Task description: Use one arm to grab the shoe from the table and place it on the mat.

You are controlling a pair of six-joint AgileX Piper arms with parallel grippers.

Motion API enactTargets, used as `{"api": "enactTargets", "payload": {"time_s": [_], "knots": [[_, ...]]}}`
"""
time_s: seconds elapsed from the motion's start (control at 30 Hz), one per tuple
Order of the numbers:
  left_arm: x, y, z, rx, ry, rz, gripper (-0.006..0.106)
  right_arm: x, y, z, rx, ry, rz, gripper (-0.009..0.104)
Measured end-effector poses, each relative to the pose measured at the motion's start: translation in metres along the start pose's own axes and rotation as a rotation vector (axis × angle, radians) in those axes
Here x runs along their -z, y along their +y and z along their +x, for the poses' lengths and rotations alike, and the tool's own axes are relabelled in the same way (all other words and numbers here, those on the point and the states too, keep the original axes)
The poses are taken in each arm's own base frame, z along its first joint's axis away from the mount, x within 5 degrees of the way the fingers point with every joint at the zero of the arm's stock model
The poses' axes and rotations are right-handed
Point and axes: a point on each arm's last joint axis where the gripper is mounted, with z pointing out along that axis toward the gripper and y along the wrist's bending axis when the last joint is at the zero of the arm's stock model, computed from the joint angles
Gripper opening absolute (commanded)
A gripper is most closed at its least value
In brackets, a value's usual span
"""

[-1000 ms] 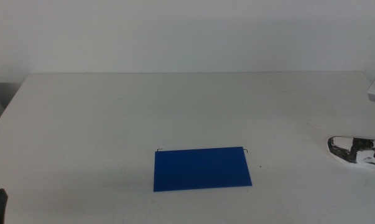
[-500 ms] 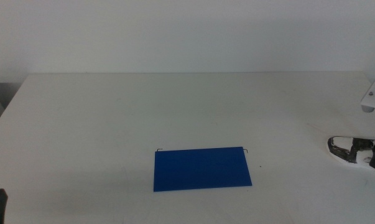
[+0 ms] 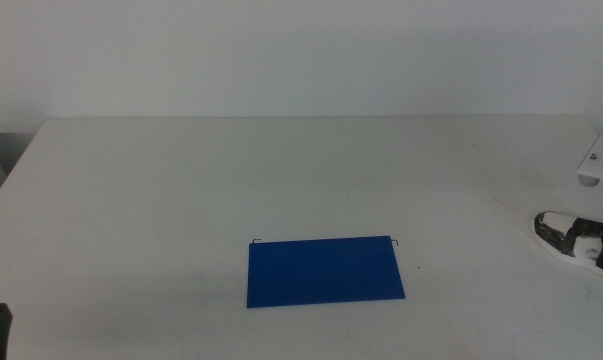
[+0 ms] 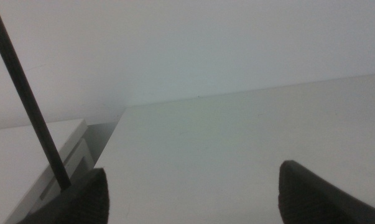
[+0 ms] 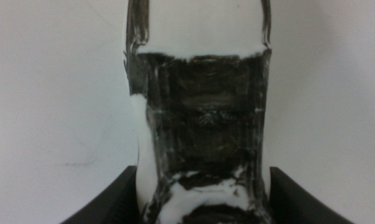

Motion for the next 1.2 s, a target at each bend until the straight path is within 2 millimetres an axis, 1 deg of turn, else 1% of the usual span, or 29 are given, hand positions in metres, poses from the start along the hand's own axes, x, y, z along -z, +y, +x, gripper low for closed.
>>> {"api": "enactTargets", "payload": {"time_s": [0.1, 0.2, 0.3, 0.37, 0.5, 0.6, 0.73, 0.83, 0.97, 1.07, 1.2], "knots": [[0.000, 0.000, 0.000, 0.000, 0.000, 0.000, 0.094, 0.012, 0.001, 0.000, 0.000, -0.015, 0.021, -0.004], [0.000, 0.000, 0.000, 0.000, 0.000, 0.000, 0.094, 0.034, 0.004, -0.002, 0.003, -0.053, 0.065, -0.004], [0.000, 0.000, 0.000, 0.000, 0.000, 0.000, 0.094, 0.057, 0.015, -0.010, 0.017, -0.098, 0.085, -0.004], [0.000, 0.000, 0.000, 0.000, 0.000, 0.000, 0.094, 0.069, 0.027, -0.018, 0.048, -0.120, 0.079, -0.004], [0.000, 0.000, 0.000, 0.000, 0.000, 0.000, 0.094, 0.085, 0.052, -0.043, 0.142, -0.135, 0.037, -0.004], [0.000, 0.000, 0.000, 0.000, 0.000, 0.000, 0.094, 0.096, 0.074, -0.070, 0.211, -0.151, 0.011, -0.004], [0.000, 0.000, 0.000, 0.000, 0.000, 0.000, 0.094, 0.111, 0.107, -0.114, 0.325, -0.203, 0.007, -0.004], [0.000, 0.000, 0.000, 0.000, 0.000, 0.000, 0.094, 0.112, 0.132, -0.146, 0.408, -0.219, -0.016, -0.004], [0.000, 0.000, 0.000, 0.000, 0.000, 0.000, 0.094, 0.104, 0.161, -0.181, 0.489, -0.208, -0.056, -0.004], [0.000, 0.000, 0.000, 0.000, 0.000, 0.000, 0.094, 0.098, 0.180, -0.205, 0.538, -0.204, -0.078, -0.004], [0.000, 0.000, 0.000, 0.000, 0.000, 0.000, 0.094, 0.086, 0.201, -0.232, 0.585, -0.201, -0.098, -0.004]]}}
